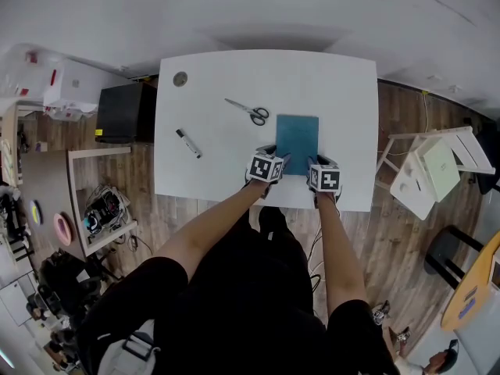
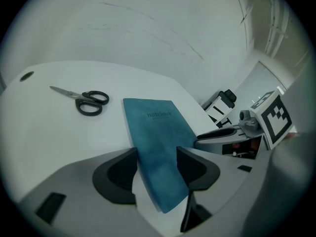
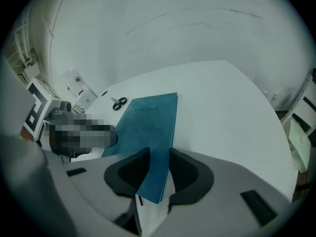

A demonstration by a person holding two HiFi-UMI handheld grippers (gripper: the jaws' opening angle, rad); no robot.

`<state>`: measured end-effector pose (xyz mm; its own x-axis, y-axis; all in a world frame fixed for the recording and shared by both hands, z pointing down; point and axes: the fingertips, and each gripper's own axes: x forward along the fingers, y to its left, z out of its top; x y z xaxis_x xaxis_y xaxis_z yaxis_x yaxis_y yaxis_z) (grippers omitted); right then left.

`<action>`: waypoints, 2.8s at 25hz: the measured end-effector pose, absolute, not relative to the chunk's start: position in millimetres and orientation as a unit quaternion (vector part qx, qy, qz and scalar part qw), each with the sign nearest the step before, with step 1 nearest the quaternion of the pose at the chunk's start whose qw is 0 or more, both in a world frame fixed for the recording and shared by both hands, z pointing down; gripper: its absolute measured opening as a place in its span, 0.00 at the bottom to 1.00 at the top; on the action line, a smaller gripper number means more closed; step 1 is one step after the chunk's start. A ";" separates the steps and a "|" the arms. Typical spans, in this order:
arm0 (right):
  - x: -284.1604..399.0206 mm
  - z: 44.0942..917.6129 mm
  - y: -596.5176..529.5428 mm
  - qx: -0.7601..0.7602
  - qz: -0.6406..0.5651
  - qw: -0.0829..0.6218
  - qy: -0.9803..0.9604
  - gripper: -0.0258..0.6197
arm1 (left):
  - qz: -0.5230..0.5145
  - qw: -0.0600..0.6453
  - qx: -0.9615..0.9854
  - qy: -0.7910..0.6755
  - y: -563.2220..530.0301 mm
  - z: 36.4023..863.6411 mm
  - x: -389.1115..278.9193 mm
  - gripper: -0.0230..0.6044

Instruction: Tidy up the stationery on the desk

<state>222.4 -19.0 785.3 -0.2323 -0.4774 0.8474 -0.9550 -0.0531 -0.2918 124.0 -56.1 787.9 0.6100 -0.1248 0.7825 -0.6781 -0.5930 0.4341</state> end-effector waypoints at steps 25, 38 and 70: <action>155.2 723.1 -26.2 0.569 0.370 0.221 -0.700 0.24 | 0.268 0.358 0.837 -0.317 -61.9 718.5 35.9 0.23; -82.3 699.2 -98.5 0.415 0.310 0.277 -0.810 0.24 | 0.211 0.373 0.751 -0.503 -88.0 717.0 -199.8 0.06; -237.2 773.9 -167.0 0.420 0.341 0.420 -0.729 0.16 | 0.206 0.395 0.824 -0.351 -137.7 741.5 -297.4 0.06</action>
